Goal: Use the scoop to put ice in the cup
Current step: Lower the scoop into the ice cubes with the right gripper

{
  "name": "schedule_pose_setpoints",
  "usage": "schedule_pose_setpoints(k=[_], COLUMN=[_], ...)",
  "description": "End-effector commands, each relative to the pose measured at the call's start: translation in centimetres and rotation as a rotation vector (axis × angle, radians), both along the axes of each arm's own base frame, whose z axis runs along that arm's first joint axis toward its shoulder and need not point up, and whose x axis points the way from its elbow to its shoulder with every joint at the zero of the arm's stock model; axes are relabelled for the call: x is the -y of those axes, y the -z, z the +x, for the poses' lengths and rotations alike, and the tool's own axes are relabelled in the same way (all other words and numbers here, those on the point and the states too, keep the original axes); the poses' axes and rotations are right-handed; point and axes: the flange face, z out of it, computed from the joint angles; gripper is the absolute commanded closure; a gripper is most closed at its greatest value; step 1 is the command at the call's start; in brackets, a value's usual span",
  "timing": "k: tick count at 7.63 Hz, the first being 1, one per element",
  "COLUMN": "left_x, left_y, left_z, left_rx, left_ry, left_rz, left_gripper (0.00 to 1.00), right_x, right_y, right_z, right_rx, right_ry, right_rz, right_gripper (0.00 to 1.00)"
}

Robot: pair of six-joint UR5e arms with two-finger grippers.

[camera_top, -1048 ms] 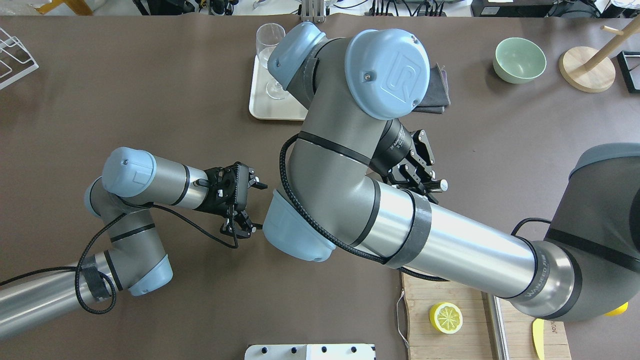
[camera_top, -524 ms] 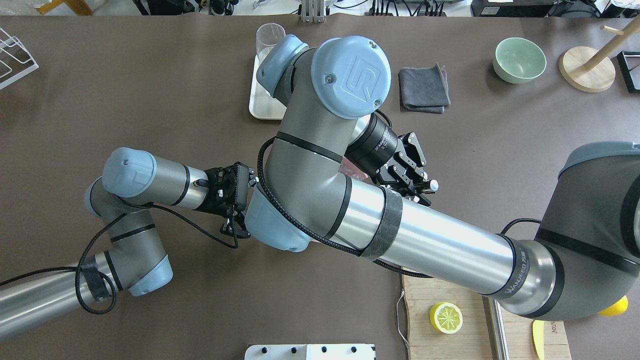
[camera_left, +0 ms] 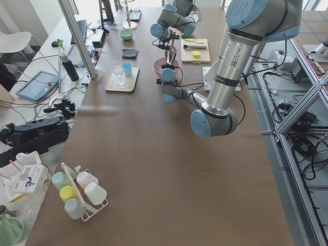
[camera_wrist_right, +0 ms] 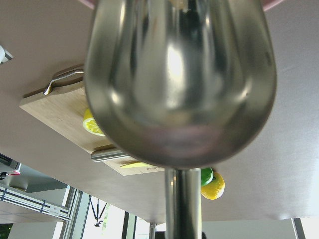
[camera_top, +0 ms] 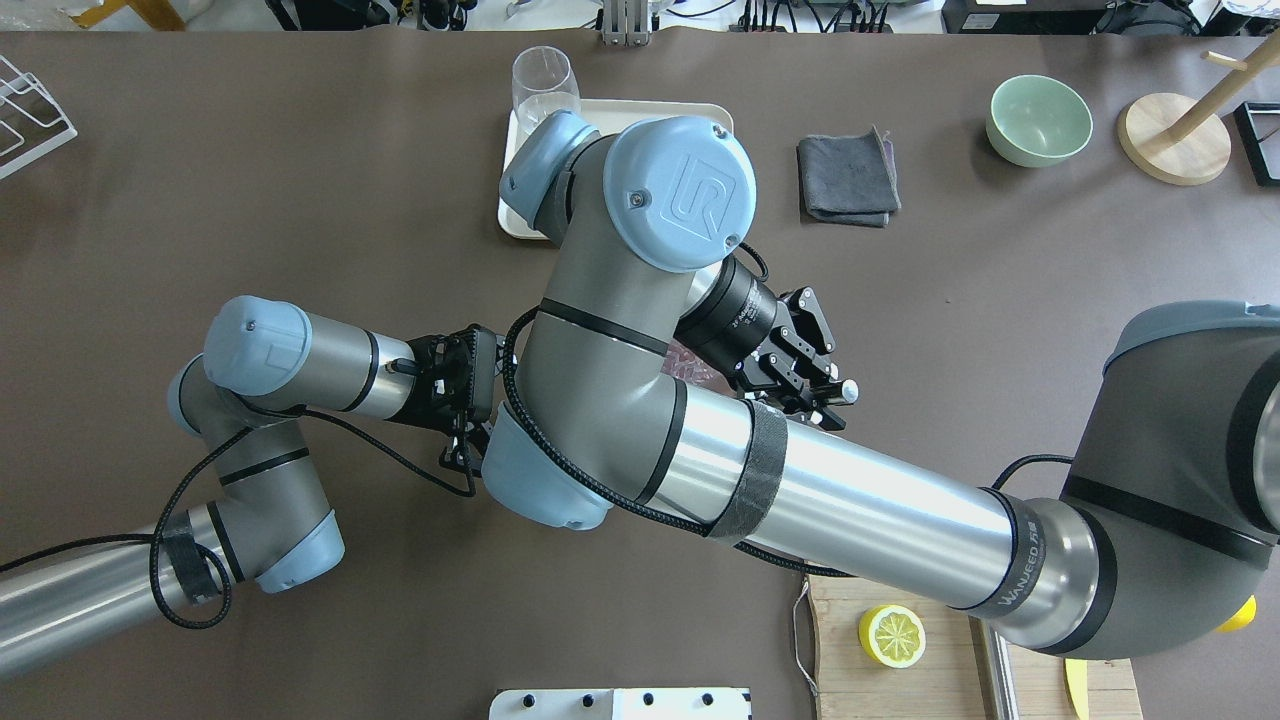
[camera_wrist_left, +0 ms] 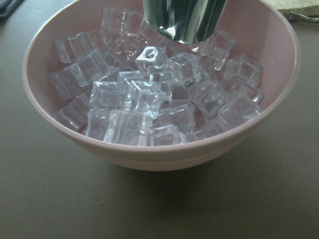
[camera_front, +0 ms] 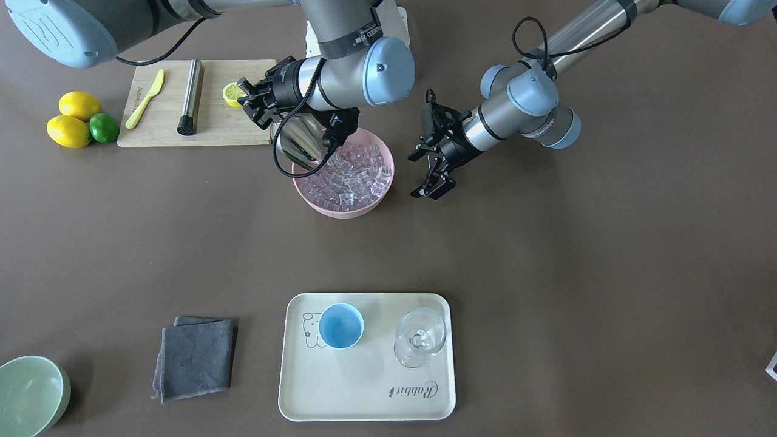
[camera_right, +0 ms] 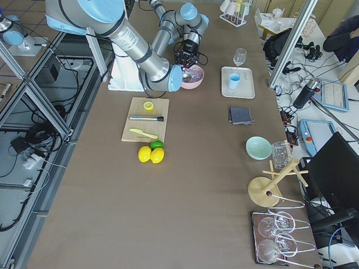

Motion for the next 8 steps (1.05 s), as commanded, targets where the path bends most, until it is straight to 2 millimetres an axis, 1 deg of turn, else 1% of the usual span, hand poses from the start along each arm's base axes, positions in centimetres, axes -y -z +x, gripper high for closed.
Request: schedule_pose_setpoints(k=[1, 3, 5, 8], left_x=[0.0, 0.2, 1.1, 1.4], left_y=[-0.3, -0.3, -0.4, -0.6], left_z=[-0.1, -0.2, -1.0, -1.4], left_rx=[0.004, 0.004, 0.005, 0.008], left_ry=[0.002, 0.006, 0.023, 0.031], left_rz=[0.0, -0.001, -0.002, -0.004], left_gripper=[0.02, 0.02, 0.02, 0.02], right_x=[-0.3, -0.7, -0.7, -1.0], right_y=[-1.2, -2.2, -2.8, -4.1], right_z=[-2.0, -3.0, -3.6, -3.1], right_rx=[-0.008, 0.008, 0.032, 0.087], right_ry=[-0.017, -0.02, -0.033, -0.031], right_rz=[0.012, 0.03, 0.047, 0.081], right_gripper=[1.0, 1.0, 1.0, 1.0])
